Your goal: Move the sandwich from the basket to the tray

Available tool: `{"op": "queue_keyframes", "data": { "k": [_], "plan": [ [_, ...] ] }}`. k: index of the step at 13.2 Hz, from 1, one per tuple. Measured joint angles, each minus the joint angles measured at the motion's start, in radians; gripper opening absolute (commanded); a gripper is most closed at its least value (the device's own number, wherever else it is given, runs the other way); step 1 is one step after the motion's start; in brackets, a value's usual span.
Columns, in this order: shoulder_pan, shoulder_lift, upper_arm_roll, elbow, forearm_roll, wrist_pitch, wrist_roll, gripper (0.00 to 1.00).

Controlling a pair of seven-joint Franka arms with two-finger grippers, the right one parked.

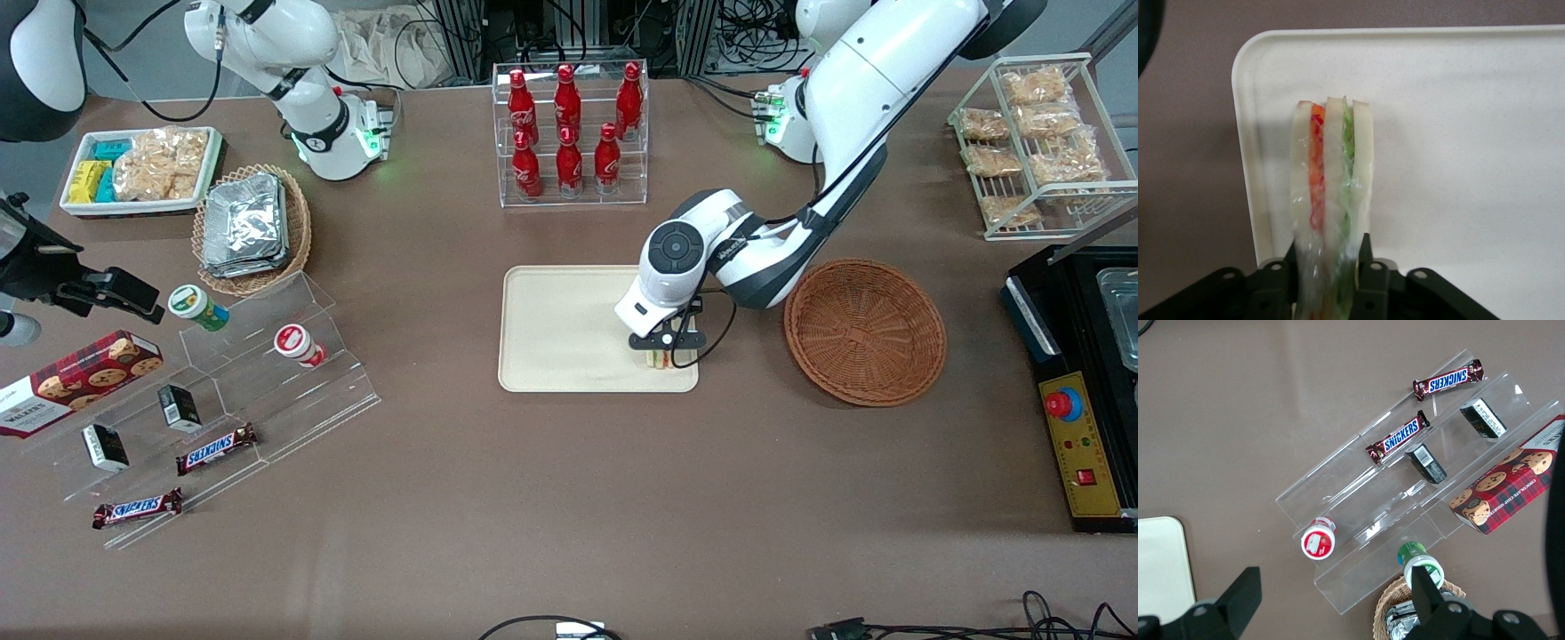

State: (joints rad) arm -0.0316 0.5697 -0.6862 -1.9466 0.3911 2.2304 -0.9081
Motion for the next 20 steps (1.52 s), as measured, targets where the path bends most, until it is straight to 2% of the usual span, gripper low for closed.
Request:
{"op": "queue_keyframes", "data": {
  "k": [9, 12, 14, 17, 20],
  "plan": [
    [0.004, -0.003, 0.0, 0.004, -0.001, -0.005, -0.025, 1.0],
    [0.023, -0.051, -0.006, 0.037, -0.043, -0.034, -0.065, 1.0],
    [0.042, -0.13, -0.009, 0.109, -0.109, -0.158, -0.065, 1.0],
    [0.068, -0.218, -0.01, 0.305, -0.193, -0.419, -0.031, 1.0],
    [0.132, -0.24, -0.01, 0.46, -0.217, -0.572, 0.046, 1.0]
  ]
}}
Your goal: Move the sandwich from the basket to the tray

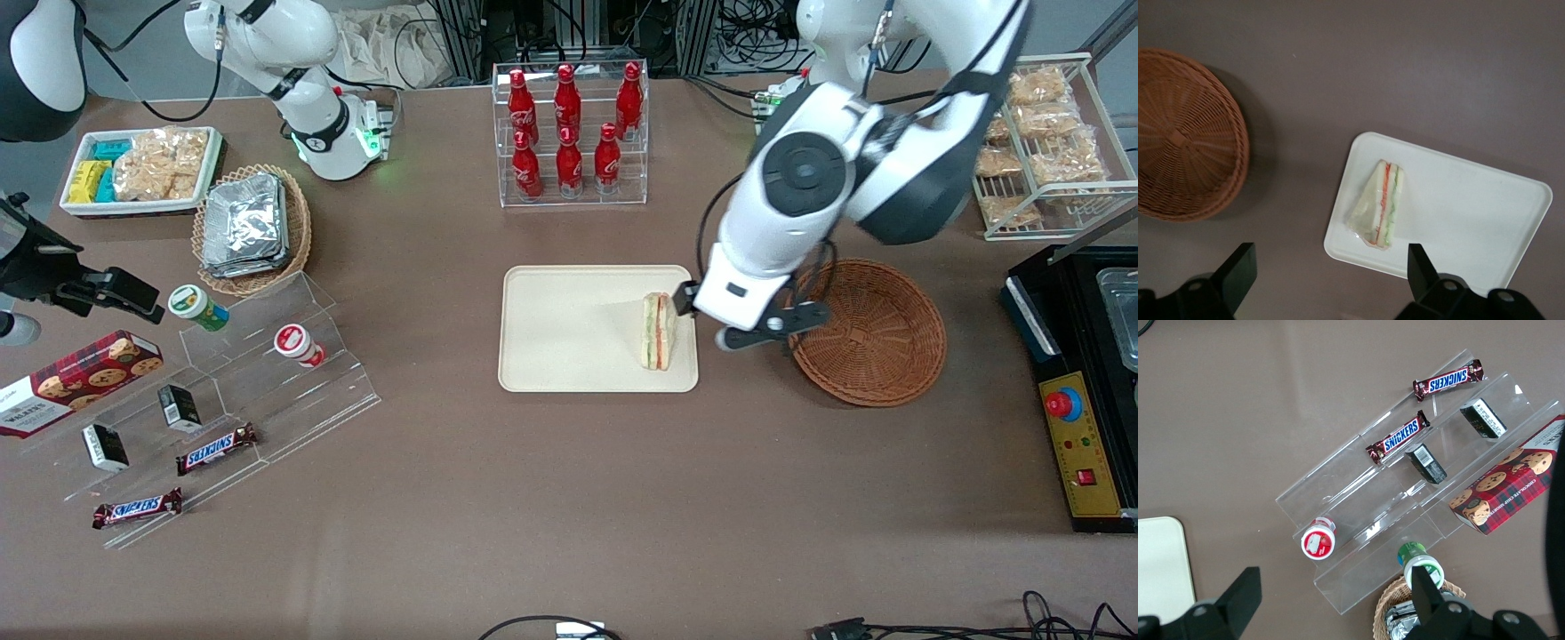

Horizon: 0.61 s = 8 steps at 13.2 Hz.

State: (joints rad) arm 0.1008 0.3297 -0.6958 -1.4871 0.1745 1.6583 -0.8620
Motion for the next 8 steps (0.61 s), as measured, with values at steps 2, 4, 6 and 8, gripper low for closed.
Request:
{"op": "queue_keyframes", "data": {
  "k": [2, 4, 6, 8],
  "plan": [
    [0.076, -0.027, 0.002, 0.028, -0.006, -0.019, 0.093, 1.0],
    [0.108, -0.079, 0.05, 0.026, -0.031, -0.053, 0.164, 1.0],
    [0.073, -0.154, 0.184, 0.009, -0.096, -0.098, 0.256, 1.0],
    [-0.037, -0.245, 0.399, -0.05, -0.136, -0.106, 0.389, 1.0]
  ]
}}
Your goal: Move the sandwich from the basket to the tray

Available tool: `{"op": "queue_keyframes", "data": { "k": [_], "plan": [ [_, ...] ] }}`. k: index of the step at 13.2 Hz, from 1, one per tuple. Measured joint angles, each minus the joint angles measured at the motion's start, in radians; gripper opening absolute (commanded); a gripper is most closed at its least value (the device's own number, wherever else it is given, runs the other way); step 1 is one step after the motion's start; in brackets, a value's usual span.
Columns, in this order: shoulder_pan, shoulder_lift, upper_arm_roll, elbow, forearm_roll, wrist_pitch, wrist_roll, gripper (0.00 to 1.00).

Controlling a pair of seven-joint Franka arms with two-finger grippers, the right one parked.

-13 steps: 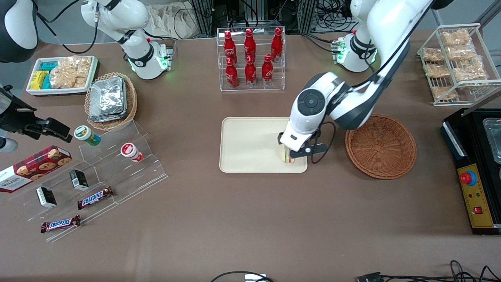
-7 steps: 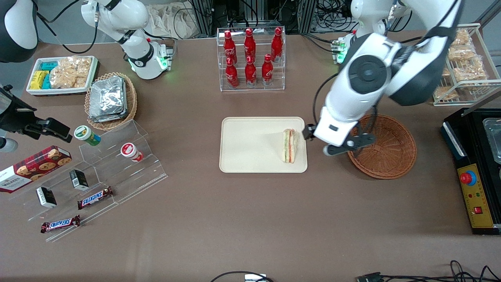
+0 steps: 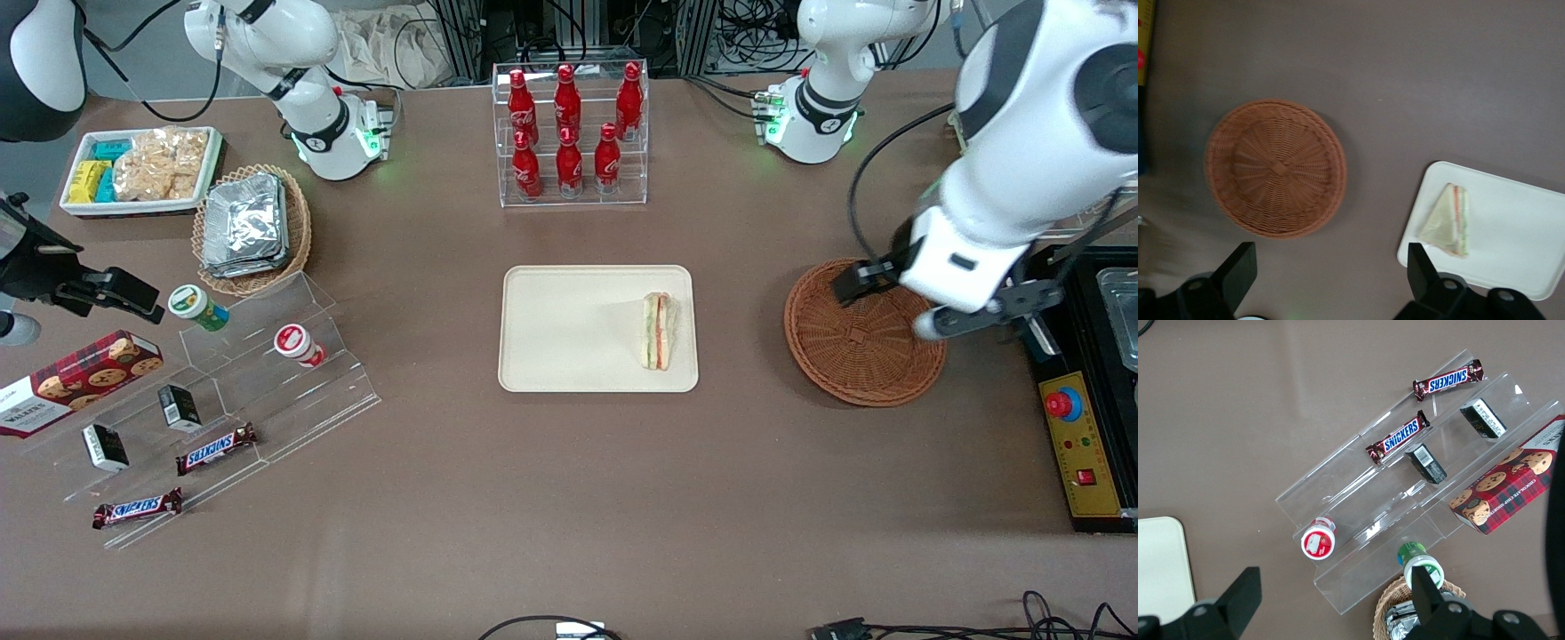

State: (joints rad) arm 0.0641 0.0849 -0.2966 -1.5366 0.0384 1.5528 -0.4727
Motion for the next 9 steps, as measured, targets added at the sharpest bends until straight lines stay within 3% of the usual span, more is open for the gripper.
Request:
{"op": "queue_keyframes", "data": {
  "k": [3, 9],
  "plan": [
    [-0.11, -0.124, 0.227, -0.129, -0.026, 0.02, 0.145, 1.0],
    [-0.088, -0.171, 0.279, -0.226, -0.045, 0.068, 0.236, 1.0]
  ]
}}
